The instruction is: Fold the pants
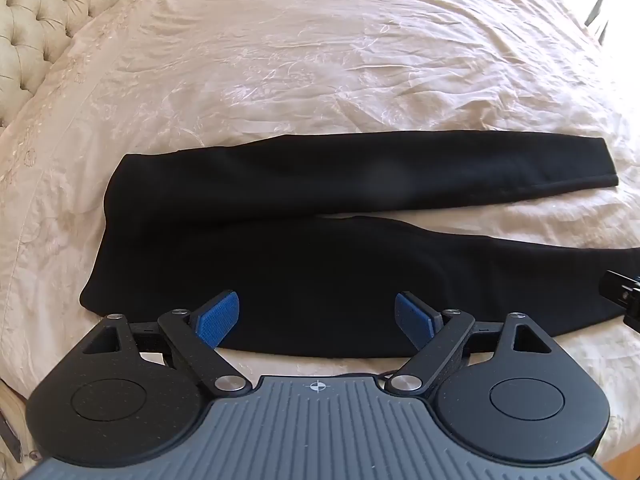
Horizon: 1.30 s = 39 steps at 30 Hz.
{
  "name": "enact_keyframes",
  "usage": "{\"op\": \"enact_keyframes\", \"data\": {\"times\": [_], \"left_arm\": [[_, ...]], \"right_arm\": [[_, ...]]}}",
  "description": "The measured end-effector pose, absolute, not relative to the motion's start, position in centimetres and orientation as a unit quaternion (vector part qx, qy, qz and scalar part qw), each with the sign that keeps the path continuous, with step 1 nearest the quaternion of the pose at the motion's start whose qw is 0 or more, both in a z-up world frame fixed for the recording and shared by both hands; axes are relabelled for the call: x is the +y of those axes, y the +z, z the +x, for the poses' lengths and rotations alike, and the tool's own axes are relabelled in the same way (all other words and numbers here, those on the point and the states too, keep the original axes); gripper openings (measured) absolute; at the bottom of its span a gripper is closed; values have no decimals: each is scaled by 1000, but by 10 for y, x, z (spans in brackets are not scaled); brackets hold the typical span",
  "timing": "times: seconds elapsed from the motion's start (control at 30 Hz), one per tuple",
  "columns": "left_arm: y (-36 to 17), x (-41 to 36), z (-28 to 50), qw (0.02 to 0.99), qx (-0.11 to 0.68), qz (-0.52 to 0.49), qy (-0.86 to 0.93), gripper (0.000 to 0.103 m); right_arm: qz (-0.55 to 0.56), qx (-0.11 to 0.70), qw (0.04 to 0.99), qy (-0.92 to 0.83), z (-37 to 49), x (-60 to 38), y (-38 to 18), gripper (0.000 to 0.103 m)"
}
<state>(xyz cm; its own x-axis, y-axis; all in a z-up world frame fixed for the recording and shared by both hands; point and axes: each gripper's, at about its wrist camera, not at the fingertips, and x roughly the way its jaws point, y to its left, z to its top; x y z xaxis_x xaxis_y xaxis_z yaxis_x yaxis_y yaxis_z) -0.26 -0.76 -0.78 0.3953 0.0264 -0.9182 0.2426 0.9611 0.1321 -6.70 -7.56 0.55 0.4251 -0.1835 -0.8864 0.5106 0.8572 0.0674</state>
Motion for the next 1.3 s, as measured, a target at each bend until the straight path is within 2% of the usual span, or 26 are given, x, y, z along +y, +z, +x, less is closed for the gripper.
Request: {"op": "enact_keyframes", "data": {"times": [1.3], "left_arm": [[-9,1,2,822,555,112,-63,85]], "right_arm": [[145,476,843,-206,-68,-66,5,45]]}}
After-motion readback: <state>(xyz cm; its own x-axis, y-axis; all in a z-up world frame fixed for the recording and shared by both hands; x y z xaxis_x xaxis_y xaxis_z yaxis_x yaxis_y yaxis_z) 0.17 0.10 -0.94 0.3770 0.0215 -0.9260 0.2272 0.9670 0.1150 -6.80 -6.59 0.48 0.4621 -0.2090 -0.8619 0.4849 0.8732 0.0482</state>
